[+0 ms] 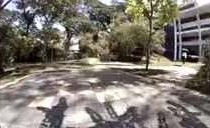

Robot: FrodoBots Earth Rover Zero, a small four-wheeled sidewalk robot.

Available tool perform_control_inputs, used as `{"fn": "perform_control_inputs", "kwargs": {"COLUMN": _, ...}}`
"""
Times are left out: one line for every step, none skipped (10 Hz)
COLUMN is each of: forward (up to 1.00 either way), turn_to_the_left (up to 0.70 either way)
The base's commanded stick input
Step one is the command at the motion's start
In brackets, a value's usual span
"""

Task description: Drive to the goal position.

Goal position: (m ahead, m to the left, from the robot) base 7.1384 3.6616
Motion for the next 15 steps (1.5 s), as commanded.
{"fn": "perform_control_inputs", "kwargs": {"forward": 0.50, "turn_to_the_left": -0.50}}
{"fn": "perform_control_inputs", "kwargs": {"forward": 0.50, "turn_to_the_left": -0.50}}
{"fn": "perform_control_inputs", "kwargs": {"forward": 0.50, "turn_to_the_left": -0.50}}
{"fn": "perform_control_inputs", "kwargs": {"forward": 0.50, "turn_to_the_left": -0.50}}
{"fn": "perform_control_inputs", "kwargs": {"forward": 0.50, "turn_to_the_left": -0.50}}
{"fn": "perform_control_inputs", "kwargs": {"forward": 0.50, "turn_to_the_left": -0.50}}
{"fn": "perform_control_inputs", "kwargs": {"forward": 0.50, "turn_to_the_left": -0.50}}
{"fn": "perform_control_inputs", "kwargs": {"forward": 0.50, "turn_to_the_left": -0.50}}
{"fn": "perform_control_inputs", "kwargs": {"forward": 0.50, "turn_to_the_left": -0.50}}
{"fn": "perform_control_inputs", "kwargs": {"forward": 0.50, "turn_to_the_left": -0.50}}
{"fn": "perform_control_inputs", "kwargs": {"forward": 0.50, "turn_to_the_left": -0.50}}
{"fn": "perform_control_inputs", "kwargs": {"forward": 0.50, "turn_to_the_left": -0.50}}
{"fn": "perform_control_inputs", "kwargs": {"forward": 0.50, "turn_to_the_left": -0.50}}
{"fn": "perform_control_inputs", "kwargs": {"forward": 0.50, "turn_to_the_left": -0.50}}
{"fn": "perform_control_inputs", "kwargs": {"forward": 0.50, "turn_to_the_left": -0.50}}
